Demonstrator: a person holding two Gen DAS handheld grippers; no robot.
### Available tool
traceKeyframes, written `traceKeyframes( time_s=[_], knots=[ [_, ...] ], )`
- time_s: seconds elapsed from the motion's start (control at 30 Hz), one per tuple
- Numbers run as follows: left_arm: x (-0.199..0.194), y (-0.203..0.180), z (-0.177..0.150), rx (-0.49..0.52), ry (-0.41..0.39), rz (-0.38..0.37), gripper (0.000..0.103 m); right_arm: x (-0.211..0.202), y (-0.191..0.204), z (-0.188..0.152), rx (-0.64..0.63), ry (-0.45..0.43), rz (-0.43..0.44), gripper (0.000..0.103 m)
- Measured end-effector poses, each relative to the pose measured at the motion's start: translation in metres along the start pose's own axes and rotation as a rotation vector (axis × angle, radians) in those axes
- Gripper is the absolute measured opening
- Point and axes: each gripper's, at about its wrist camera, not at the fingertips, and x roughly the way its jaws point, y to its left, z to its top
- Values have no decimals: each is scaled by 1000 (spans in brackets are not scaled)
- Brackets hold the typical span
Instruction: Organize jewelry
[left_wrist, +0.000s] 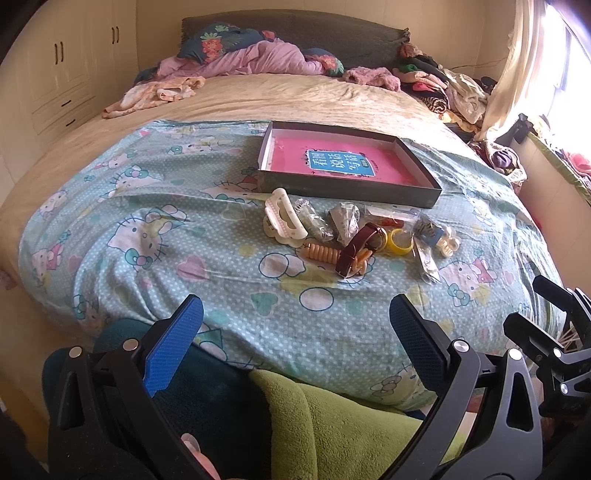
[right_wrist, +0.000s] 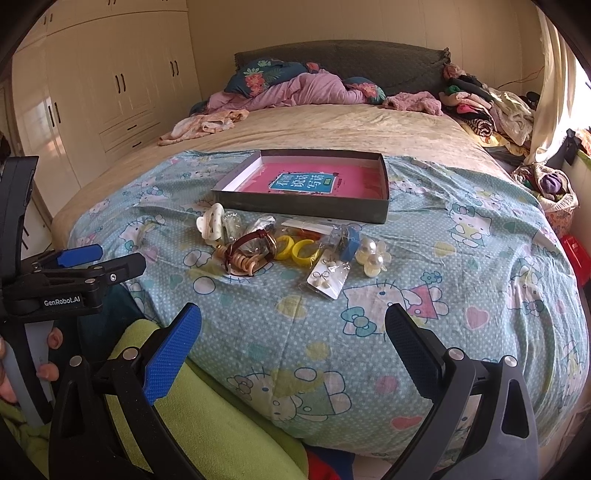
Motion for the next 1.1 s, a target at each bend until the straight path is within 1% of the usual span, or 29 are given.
traceKeyframes(
  time_s=[0.33,0.5,0.67,0.8,0.97,1.1],
  knots=[
    [8,9,18,-20,-2,16,94,12,1,18,-10,-6,42,99],
    [14,15,28,-39,0,14,94,17,-4,31,-18,-29,39,99],
    [20,19,38,-51,-3,5,94,23,-14,41,-11,-46,19,99],
    [29,24,48,-54,8,11,94,29,-26,49,2,-54,-7,99],
    [41,39,61,-89,3,-30,94,35,-47,54,23,-58,-44,99],
    [59,57,69,-124,40,-46,94,43,-67,56,58,-47,-64,99]
  ],
)
